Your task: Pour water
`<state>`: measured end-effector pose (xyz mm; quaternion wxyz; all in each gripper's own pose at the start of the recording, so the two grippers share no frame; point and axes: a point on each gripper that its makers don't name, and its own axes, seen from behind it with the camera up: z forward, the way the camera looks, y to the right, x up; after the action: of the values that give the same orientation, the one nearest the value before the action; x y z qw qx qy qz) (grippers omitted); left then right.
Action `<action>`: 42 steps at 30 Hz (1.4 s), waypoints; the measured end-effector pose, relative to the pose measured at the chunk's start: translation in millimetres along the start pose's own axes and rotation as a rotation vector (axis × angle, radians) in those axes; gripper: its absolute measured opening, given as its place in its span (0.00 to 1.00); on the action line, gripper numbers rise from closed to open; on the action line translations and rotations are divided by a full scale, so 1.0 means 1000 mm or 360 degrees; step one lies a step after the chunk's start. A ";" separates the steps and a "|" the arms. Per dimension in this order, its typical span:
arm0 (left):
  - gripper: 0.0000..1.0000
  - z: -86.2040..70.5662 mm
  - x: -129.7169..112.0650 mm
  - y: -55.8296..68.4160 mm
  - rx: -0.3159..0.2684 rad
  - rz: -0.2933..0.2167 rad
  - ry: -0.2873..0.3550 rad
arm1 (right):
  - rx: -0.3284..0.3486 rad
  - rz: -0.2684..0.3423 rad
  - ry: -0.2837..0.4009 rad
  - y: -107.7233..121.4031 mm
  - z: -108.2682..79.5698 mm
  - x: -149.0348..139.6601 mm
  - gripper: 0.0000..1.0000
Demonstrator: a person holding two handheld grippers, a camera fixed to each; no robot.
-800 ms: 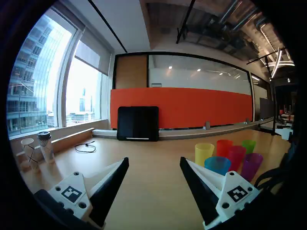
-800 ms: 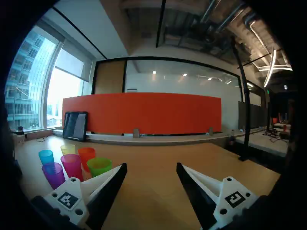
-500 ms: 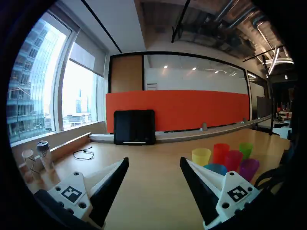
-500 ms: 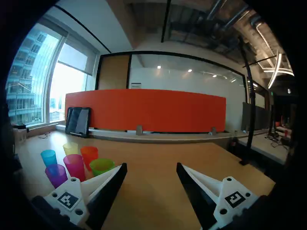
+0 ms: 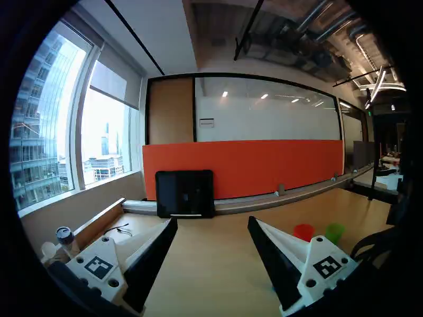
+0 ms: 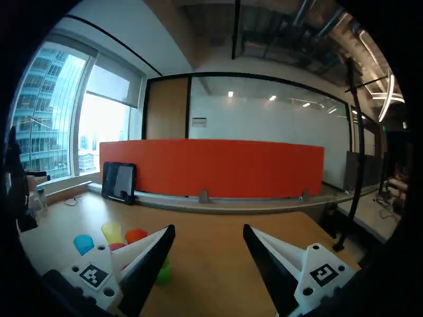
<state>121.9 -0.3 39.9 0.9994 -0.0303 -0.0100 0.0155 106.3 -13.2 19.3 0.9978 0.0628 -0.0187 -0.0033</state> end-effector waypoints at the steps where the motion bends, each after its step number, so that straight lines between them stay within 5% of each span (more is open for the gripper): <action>1: 0.99 0.001 0.007 0.000 -0.0002 -0.0003 0.0005 | 0.0005 0.0006 0.0006 0.000 0.000 0.007 1.00; 15: 0.99 0.012 0.100 0.007 -0.0105 -0.0065 0.0082 | 0.0075 0.0049 0.0098 0.002 0.003 0.098 1.00; 27: 0.99 0.014 0.102 0.021 -0.0259 -0.0102 0.0031 | 0.0252 0.0055 0.0046 -0.015 0.001 0.104 1.00; 42: 0.99 0.004 0.125 0.072 -0.0648 -0.0120 0.0050 | 0.0686 0.0014 0.0075 -0.068 -0.017 0.123 1.00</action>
<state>244.5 75.3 41.9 0.9725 -0.2315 0.0015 -0.0247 229.3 -79.4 -1.2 0.9615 0.2747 0.0041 0.0066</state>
